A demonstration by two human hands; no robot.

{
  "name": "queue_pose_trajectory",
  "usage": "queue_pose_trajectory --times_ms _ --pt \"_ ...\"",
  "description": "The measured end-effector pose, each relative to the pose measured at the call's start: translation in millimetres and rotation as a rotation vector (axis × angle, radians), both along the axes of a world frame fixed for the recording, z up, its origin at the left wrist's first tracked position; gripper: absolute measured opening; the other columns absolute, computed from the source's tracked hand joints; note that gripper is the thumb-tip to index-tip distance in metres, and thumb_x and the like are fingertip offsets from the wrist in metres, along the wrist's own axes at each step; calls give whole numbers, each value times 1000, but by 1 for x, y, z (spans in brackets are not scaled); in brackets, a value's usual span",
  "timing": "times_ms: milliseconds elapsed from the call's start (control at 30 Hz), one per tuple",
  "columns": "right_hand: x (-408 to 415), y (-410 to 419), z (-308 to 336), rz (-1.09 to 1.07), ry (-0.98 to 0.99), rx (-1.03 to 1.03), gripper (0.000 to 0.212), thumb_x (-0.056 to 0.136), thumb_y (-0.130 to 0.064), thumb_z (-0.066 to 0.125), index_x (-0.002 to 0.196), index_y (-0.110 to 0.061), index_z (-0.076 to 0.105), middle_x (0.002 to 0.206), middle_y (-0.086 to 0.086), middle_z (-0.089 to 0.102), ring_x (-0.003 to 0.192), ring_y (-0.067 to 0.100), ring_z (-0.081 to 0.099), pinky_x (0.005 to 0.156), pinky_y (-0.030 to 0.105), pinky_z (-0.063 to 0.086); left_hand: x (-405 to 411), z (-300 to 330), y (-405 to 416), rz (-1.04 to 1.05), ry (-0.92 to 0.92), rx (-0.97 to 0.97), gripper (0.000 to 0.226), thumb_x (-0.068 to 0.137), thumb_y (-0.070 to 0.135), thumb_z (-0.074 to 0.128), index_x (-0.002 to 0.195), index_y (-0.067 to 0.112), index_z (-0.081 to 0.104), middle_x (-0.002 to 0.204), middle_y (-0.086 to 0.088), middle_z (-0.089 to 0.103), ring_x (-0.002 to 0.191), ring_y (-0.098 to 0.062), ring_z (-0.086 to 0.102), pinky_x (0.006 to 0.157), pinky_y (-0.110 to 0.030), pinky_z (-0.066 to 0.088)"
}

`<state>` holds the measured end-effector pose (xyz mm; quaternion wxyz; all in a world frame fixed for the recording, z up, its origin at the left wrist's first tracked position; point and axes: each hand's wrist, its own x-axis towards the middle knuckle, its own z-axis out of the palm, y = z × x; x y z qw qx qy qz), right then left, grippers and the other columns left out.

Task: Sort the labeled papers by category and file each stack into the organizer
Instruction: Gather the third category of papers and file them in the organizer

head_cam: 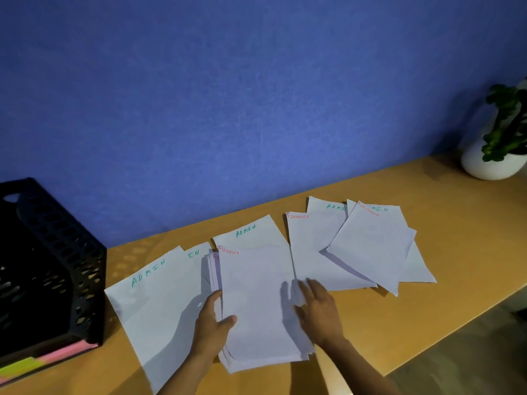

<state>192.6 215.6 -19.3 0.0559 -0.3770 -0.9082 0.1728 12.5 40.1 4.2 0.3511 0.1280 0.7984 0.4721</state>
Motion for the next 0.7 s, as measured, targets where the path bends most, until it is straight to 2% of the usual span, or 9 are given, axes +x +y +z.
queue_pose_trajectory --times_ms 67,133,233,333,400,533,633,700 --pt "2 17 -9 -69 -151 -9 65 98 -31 54 154 -20 23 161 5 25 149 25 18 117 41 24 0 3 1 -17 5 17 73 84 0 70 142 29 38 141 1 47 132 -26 44 106 -44 43" --pt "2 33 -14 -81 -230 31 64 99 -22 50 154 -20 19 162 2 20 150 24 12 117 42 21 0 6 2 -33 5 40 78 84 -2 69 146 31 35 148 2 41 137 -26 39 109 -45 40" --pt "-5 46 -9 -68 -301 94 52 96 -11 49 146 -20 37 153 1 39 145 22 26 112 39 29 3 7 2 -61 16 39 70 86 -2 67 142 32 43 148 5 42 138 -24 38 111 -37 33" --pt "-17 44 1 -103 -196 103 44 90 -3 52 131 -19 58 132 3 63 125 23 55 97 35 47 3 4 0 -74 38 23 48 89 1 64 126 30 60 143 4 51 134 -20 44 110 -32 33" --pt "-24 32 13 -95 -94 89 45 85 0 53 125 -20 63 119 4 71 109 25 65 80 34 54 1 3 1 -50 36 16 39 90 1 62 117 29 65 139 0 56 127 -19 49 107 -30 37" --pt "-33 -10 27 26 66 71 48 81 0 54 123 -21 66 108 3 75 93 26 72 62 31 54 -1 1 5 4 18 -4 36 91 0 59 118 22 67 137 -3 57 124 -22 51 104 -31 40" --pt "-36 -45 27 138 84 -2 53 81 -5 51 128 -25 63 113 1 74 97 27 70 67 34 54 2 4 11 94 -58 43 25 95 13 59 118 19 67 133 -4 60 111 -18 54 98 -30 43" --pt "-37 -63 26 229 99 -85 48 85 -14 50 129 -29 60 115 1 72 100 28 67 72 34 52 6 6 14 140 -86 77 31 96 30 56 123 16 64 131 -2 62 114 -20 56 98 -31 43"
